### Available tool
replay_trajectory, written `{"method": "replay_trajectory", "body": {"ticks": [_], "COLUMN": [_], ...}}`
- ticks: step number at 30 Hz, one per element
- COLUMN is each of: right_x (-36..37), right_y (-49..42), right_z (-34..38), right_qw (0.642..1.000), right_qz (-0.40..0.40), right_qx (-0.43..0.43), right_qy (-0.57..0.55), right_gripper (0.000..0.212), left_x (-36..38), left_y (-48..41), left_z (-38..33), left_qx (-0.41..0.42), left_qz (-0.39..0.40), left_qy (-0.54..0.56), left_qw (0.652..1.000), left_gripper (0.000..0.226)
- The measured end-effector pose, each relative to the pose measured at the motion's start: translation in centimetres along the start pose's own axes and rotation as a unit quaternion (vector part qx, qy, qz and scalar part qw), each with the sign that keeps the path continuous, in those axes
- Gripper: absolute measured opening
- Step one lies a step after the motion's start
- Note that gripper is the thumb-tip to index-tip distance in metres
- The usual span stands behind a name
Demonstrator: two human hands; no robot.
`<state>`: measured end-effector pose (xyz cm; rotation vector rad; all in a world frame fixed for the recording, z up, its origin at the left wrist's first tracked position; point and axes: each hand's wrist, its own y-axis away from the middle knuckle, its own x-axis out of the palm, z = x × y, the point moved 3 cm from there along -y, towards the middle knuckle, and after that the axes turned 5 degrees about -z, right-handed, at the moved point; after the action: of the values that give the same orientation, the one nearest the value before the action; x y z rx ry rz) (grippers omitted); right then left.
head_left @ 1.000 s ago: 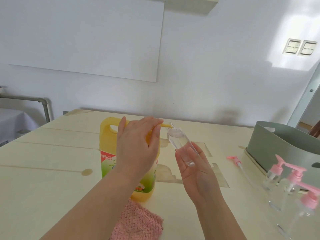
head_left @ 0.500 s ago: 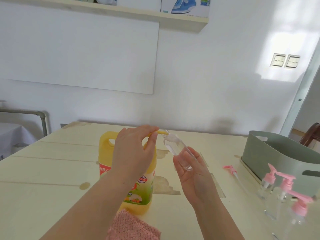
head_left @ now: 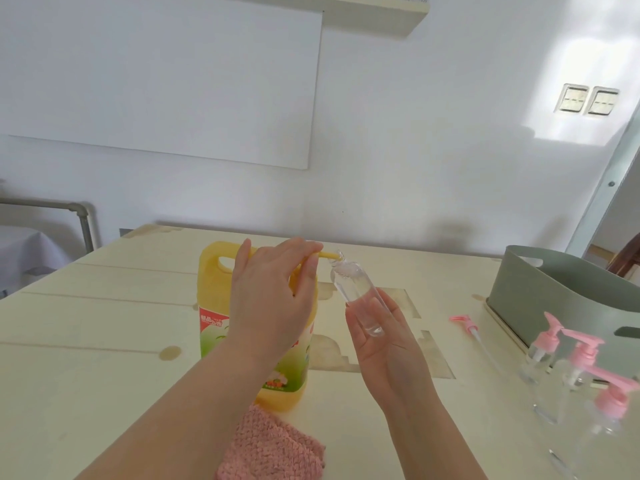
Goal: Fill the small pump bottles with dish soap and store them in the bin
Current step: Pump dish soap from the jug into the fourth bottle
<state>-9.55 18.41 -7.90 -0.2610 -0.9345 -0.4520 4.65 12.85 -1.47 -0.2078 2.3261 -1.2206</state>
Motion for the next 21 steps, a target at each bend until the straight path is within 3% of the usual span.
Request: {"method": "replay_trajectory", "body": {"ticks": [5, 8, 10, 17, 21], "right_x": [-0.7, -1.4, -1.9, -1.2, -0.9], "right_y": [0.2, 0.3, 0.2, 1.7, 2.5], "right_z": [-0.4, -0.7, -0.7, -0.7, -1.3], "right_qw": [1.0, 0.999, 0.998, 0.972, 0.963], "right_qz": [0.0, 0.006, 0.006, 0.06, 0.099], "right_qx": [0.017, 0.021, 0.016, -0.008, -0.006], "right_qy": [0.005, 0.027, 0.057, 0.226, 0.252], "right_gripper": [0.044, 0.074, 0.084, 0.099, 0.09], "left_x": [0.1, 0.0, -0.1, -0.4, -1.3], "left_y": [0.1, 0.1, 0.1, 0.0, -0.3], "left_z": [0.0, 0.1, 0.0, -0.4, -1.2], "left_qx": [0.006, 0.006, 0.004, -0.031, -0.057], "left_qz": [0.003, 0.006, 0.005, 0.022, 0.055], "left_qy": [-0.008, -0.011, -0.011, 0.044, 0.105], "left_qw": [1.0, 1.0, 1.0, 0.998, 0.991], "left_gripper": [0.035, 0.036, 0.035, 0.027, 0.025]}}
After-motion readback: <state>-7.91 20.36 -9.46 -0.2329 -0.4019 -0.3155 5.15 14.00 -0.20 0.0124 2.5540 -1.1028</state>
